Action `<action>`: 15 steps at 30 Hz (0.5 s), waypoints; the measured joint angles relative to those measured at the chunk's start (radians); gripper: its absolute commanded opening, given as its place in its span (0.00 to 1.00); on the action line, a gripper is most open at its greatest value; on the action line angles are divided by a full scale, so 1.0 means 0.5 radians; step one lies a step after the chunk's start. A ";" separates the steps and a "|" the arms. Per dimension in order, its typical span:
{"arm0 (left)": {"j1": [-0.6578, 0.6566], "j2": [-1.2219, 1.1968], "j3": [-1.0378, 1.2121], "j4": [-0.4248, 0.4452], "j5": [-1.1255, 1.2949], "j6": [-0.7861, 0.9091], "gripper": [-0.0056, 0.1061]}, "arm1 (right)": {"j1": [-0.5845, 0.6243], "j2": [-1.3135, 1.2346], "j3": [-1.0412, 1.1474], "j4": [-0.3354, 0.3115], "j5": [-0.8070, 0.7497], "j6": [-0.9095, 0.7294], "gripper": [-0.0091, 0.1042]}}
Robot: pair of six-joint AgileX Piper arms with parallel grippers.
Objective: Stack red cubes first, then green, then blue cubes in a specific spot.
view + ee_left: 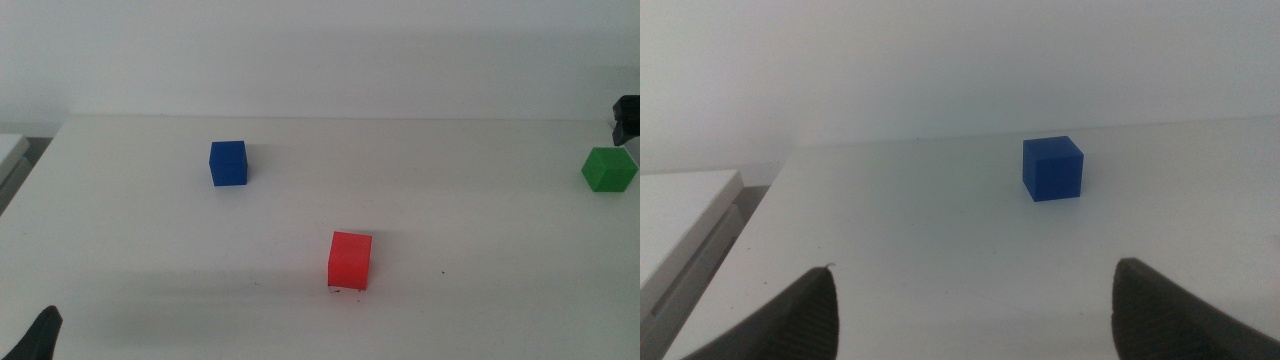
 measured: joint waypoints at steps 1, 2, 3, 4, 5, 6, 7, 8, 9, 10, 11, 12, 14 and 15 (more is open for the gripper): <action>0.000 0.000 0.000 0.000 0.000 0.000 0.89 | -0.008 0.049 -0.067 0.015 0.015 -0.008 0.79; 0.000 0.000 0.000 0.000 0.000 0.000 0.89 | -0.013 0.083 -0.110 0.031 0.020 -0.021 0.79; 0.000 0.000 0.000 0.000 0.000 0.000 0.89 | -0.015 0.124 -0.160 0.046 0.020 -0.037 0.79; 0.000 0.000 0.000 0.000 0.000 0.000 0.89 | -0.015 0.160 -0.205 0.061 0.021 -0.049 0.79; 0.000 0.000 0.000 0.000 0.000 0.000 0.89 | -0.015 0.187 -0.236 0.074 0.024 -0.057 0.79; 0.000 0.000 0.000 0.000 0.000 0.000 0.89 | -0.015 0.215 -0.266 0.086 0.028 -0.072 0.79; 0.000 0.000 0.000 0.000 0.000 0.000 0.89 | -0.015 0.237 -0.285 0.090 0.031 -0.087 0.79; 0.000 0.000 0.000 0.000 0.000 0.000 0.89 | -0.015 0.250 -0.295 0.094 0.036 -0.092 0.79; 0.000 0.000 0.000 0.000 0.000 0.000 0.89 | -0.015 0.268 -0.295 0.094 0.040 -0.101 0.79; 0.000 0.000 0.000 0.000 0.000 0.000 0.89 | -0.015 0.281 -0.298 0.094 0.040 -0.106 0.79; 0.000 0.000 0.000 0.000 0.000 0.000 0.89 | -0.015 0.292 -0.298 0.094 0.040 -0.109 0.79; 0.000 0.000 0.000 0.000 0.000 0.000 0.89 | -0.015 0.309 -0.298 0.091 0.040 -0.108 0.79; 0.000 0.000 0.000 0.000 0.000 0.000 0.89 | -0.015 0.331 -0.303 0.091 0.036 -0.113 0.79; 0.000 0.000 0.000 0.000 0.000 0.000 0.89 | -0.015 0.341 -0.303 0.091 0.028 -0.114 0.79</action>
